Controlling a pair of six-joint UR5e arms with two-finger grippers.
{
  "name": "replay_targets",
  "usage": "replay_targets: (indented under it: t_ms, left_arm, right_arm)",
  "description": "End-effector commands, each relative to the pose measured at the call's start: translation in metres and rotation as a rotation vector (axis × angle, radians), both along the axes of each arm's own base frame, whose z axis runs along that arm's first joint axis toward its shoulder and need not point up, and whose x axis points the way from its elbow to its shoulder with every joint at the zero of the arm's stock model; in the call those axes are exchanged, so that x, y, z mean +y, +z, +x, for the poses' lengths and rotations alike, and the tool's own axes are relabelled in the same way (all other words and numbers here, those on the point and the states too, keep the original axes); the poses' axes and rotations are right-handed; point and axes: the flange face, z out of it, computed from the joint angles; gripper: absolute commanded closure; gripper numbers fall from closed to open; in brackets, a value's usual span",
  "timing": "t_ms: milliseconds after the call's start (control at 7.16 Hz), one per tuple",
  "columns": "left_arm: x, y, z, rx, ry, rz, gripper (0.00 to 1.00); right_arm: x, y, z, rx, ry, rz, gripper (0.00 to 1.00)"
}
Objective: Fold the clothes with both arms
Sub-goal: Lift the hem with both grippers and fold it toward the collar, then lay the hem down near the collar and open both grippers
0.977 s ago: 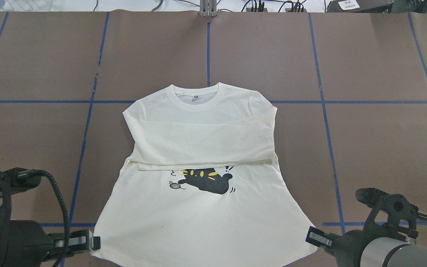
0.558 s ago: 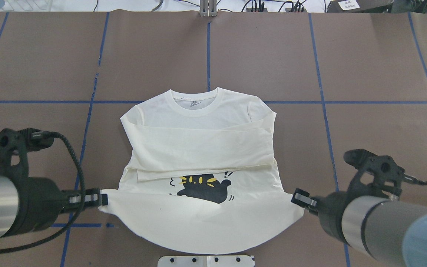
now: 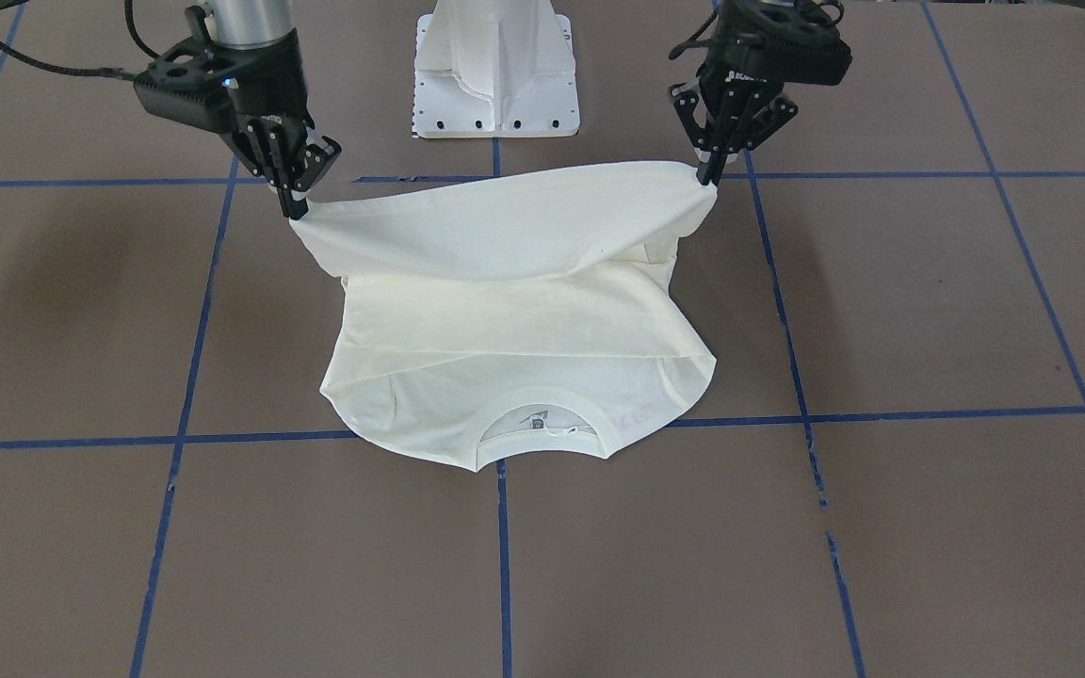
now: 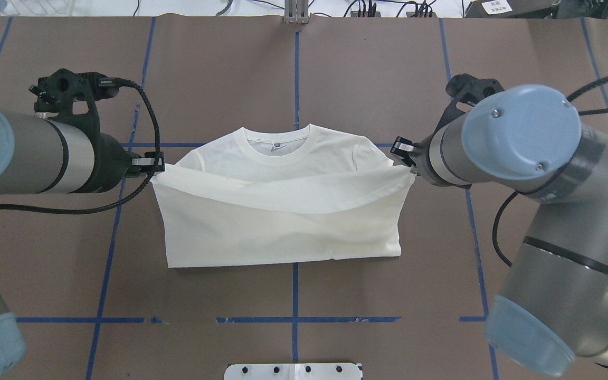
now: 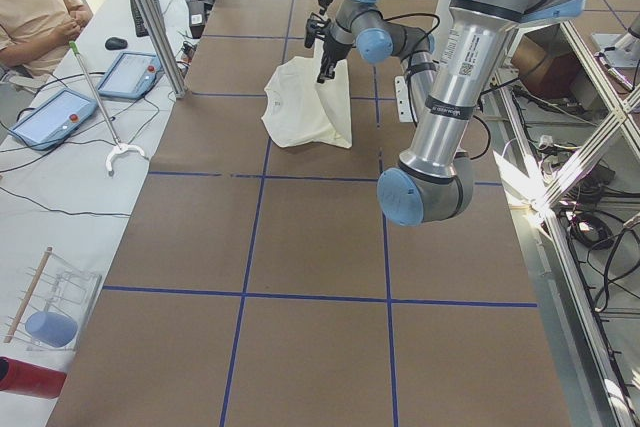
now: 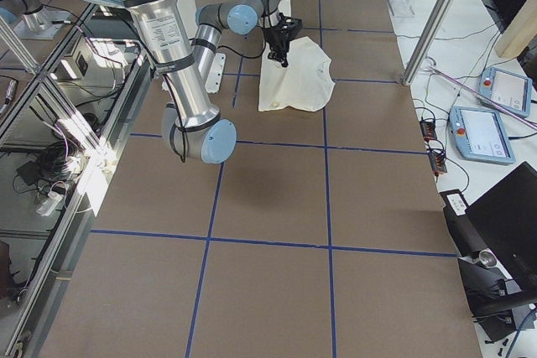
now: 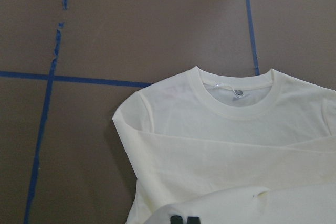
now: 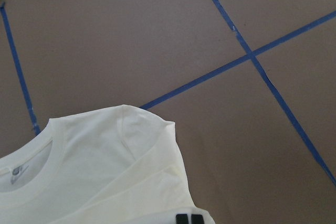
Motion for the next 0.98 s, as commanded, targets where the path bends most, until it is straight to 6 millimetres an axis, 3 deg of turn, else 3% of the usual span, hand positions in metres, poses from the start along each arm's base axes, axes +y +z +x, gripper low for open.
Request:
replay_targets:
  t_ms: [0,279,419,558,837]
  left_arm:
    - [-0.052,0.036,0.04,-0.042,-0.016,0.003,1.0]
    - [-0.101,0.098,0.104,-0.062,-0.014,-0.006,1.0]
    - [-0.115,0.128,0.124,-0.065,-0.015,-0.01,1.0]
    - [-0.123,0.148,0.134,-0.06,-0.014,-0.004,1.0]
    - [-0.125,0.153,0.135,-0.062,-0.016,-0.006,1.0]
  right_arm:
    - [-0.055,0.033,-0.047,-0.005,0.02,0.017,1.0]
    - [-0.088,0.073,-0.096,0.01,0.019,0.009,1.0]
    - [-0.101,0.098,-0.118,0.018,0.016,0.006,1.0]
    - [-0.109,0.115,-0.129,0.001,0.017,0.02,1.0]
    - [-0.11,0.118,-0.129,0.001,0.014,0.026,1.0]
